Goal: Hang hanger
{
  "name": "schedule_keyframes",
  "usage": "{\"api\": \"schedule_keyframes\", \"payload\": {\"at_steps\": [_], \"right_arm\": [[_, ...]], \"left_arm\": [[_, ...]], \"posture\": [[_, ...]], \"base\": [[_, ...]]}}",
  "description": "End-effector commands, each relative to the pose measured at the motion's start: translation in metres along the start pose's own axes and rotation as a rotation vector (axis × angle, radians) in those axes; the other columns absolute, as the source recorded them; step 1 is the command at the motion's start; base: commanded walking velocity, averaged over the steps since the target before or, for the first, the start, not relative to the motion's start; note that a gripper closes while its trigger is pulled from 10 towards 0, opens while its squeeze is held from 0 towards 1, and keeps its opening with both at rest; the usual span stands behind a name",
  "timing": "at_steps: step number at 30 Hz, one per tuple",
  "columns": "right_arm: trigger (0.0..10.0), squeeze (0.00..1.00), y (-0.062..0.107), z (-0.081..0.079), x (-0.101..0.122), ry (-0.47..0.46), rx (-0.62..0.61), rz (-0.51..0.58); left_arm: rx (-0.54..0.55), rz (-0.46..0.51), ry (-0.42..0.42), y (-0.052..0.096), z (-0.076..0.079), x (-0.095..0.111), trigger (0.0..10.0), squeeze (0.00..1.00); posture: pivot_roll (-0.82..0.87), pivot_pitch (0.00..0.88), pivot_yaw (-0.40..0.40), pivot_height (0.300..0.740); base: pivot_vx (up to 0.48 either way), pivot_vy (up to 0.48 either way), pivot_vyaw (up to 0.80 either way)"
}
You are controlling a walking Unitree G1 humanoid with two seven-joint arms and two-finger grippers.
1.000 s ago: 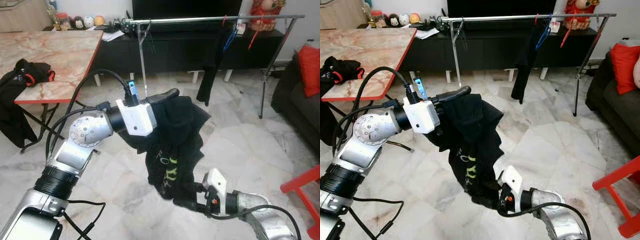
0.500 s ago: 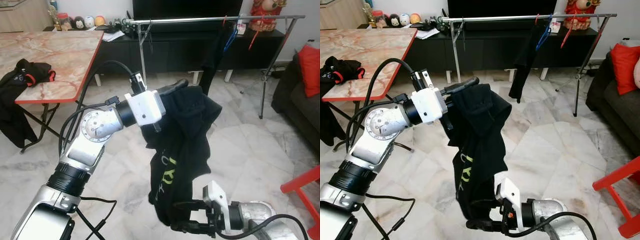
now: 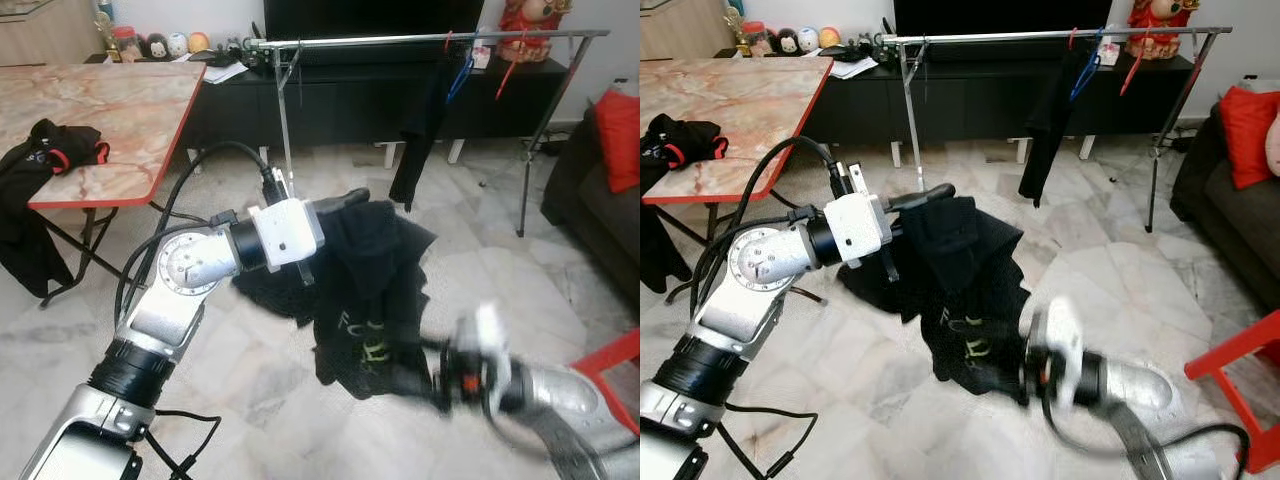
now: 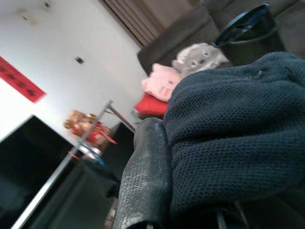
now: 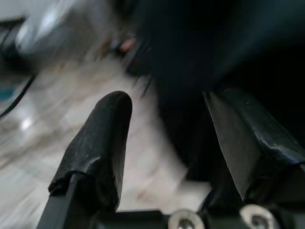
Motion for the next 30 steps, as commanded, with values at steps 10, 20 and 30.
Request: {"api": "schedule_keyframes", "payload": {"at_steps": [10, 20, 30], "right_arm": [[10.0, 0.0, 0.028, 0.02, -0.071, 0.051, -0.117, -0.358], [10.0, 1.0, 0.084, 0.043, -0.119, 0.091, -0.216, -0.64], [10.0, 1.0, 0.086, 0.051, -0.122, 0.113, -0.235, -0.638]], "left_arm": [[-0.037, -0.054, 0.04, 0.012, 0.0, -0.007, 10.0, 0.0], [-0.065, -0.078, 0.1, 0.02, -0.001, -0.007, 10.0, 0.0], [-0.203, -0.06, 0.275, 0.028, 0.015, 0.004, 10.0, 0.0]], "posture": [[0.0, 0.0, -0.004, 0.74], [0.0, 0.007, 0.0, 0.74], [0.0, 0.012, 0.006, 0.74]], "base": [[0.0, 0.0, 0.0], [0.0, 0.0, 0.0], [0.0, 0.0, 0.0]]}}
Point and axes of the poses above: a point about 5 cm out from each wrist's last joint towards the gripper, its own y axis pointing back from the gripper into the wrist, its own x axis along the axis of the wrist's last joint, z = x × y, the point moved 6 cm from there along -y, pointing out of the wrist towards the gripper, and after that the axes turned 3 degrees about y, right-handed, at the moved point
